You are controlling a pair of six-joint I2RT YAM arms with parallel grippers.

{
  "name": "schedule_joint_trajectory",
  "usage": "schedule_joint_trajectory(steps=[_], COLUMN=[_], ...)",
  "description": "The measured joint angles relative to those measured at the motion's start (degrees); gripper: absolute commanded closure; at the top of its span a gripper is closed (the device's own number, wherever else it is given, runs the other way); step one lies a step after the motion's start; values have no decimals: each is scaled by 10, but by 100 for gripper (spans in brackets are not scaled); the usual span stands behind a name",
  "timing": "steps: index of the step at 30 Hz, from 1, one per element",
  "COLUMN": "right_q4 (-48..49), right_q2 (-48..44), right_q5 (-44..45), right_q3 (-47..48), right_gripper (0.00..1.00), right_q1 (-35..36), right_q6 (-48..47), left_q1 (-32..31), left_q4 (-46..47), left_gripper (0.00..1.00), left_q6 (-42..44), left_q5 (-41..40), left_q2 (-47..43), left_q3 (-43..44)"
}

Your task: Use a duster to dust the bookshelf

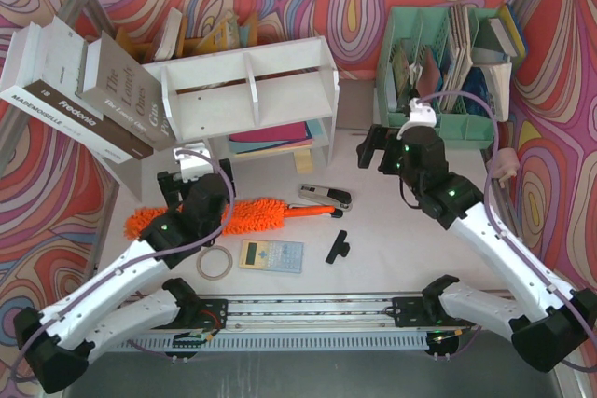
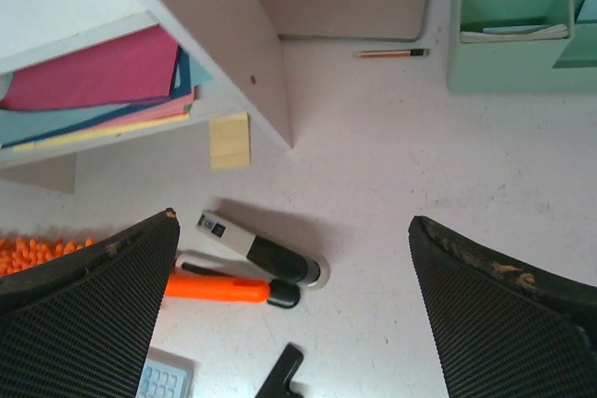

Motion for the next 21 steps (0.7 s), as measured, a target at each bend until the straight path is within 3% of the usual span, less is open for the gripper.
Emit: schedule_joint_trajectory(steps=[9,21], right_q4=[64,188], right_q2=[28,27], right_q5=[-26,8], right_q3=[-54,-159], right_gripper=[1,1], right_q1=[-59,-78], right_q6=[12,-14], left_q1=[101,210], left_q4=[202,483], left_gripper=[2,1], left_q6=[97,185], left_q5=[51,104], left_q2=[54,97], left_q3=[-124,-286])
